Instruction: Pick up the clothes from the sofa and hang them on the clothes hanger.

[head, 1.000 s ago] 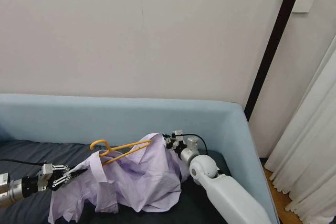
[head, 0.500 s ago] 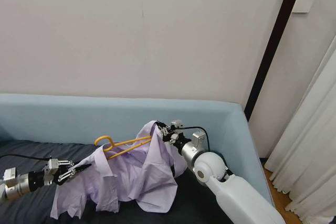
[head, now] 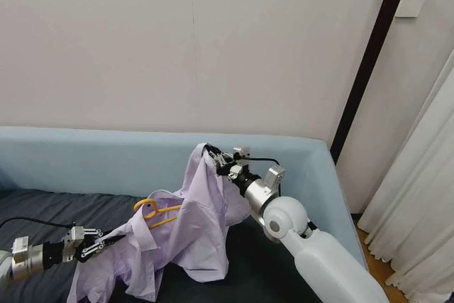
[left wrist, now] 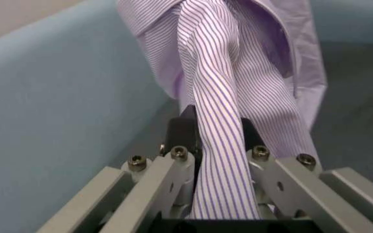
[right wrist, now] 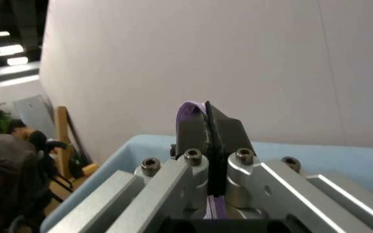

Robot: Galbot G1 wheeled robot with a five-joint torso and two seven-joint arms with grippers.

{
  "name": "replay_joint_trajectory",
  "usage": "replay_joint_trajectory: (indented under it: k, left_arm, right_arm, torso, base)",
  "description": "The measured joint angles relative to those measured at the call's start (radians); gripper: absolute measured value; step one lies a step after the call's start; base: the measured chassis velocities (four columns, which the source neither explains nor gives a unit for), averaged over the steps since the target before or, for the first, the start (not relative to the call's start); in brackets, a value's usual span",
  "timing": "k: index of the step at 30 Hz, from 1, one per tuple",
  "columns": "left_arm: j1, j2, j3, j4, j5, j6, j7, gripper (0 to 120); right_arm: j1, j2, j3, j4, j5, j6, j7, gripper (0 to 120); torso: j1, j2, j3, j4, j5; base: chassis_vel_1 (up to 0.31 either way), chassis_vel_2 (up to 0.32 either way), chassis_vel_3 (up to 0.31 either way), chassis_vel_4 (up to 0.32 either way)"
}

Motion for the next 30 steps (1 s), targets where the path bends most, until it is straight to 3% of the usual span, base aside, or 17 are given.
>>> replay_joint_trajectory:
  k: [9, 14, 18, 22, 28, 30]
  left_arm:
    - [-0.012, -0.018, 0.0, -0.005, -0.001, -0.011, -0.108, 7]
    - [-0.022, -0.07, 0.034, -0.021, -0.022, -0.039, -0.228, 7]
    - [-0.026, -0.093, 0.051, -0.045, -0.054, -0.048, -0.247, 7]
    - [-0.014, -0.104, 0.061, -0.093, -0.098, -0.05, -0.251, 7]
    - [0.016, -0.094, 0.062, -0.161, -0.129, -0.046, -0.244, 7]
    - [0.026, -0.082, 0.054, -0.175, -0.136, -0.046, -0.244, 7]
  right_arm:
    - [-0.046, -0.027, 0.002, 0.099, 0.091, 0.009, -0.112, 0]
    - [-0.113, -0.068, -0.024, 0.13, 0.109, 0.055, -0.309, 0]
    - [-0.136, -0.09, -0.051, 0.107, 0.084, 0.086, -0.352, 0]
    - [-0.153, -0.096, -0.071, 0.064, 0.011, 0.114, -0.348, 0]
    - [-0.147, -0.09, -0.071, -0.033, -0.136, 0.139, -0.239, 0]
    - [-0.139, -0.088, -0.06, -0.075, -0.192, 0.155, -0.214, 7]
  torso:
    - [0.0, 0.0, 0.0, 0.0003, 0.0002]
    - [0.0, 0.0, 0.0, -0.0001, 0.0002]
    - [0.0, 0.0, 0.0, -0.0001, 0.0001]
    - [0.0, 0.0, 0.0, -0.0002, 0.0003]
    - [0.0, 0.0, 0.0, 0.0001, 0.0002]
    - [0.0, 0.0, 0.0, 0.0001, 0.0001]
  base:
    - [0.0, 0.0, 0.0, 0.0]
    - [0.0, 0.0, 0.0, 0.0]
    - [0.0, 0.0, 0.0, 0.0]
    - [0.0, 0.0, 0.0, 0.0]
    - [0.0, 0.0, 0.0, 0.0]
    - [0.0, 0.0, 0.0, 0.0]
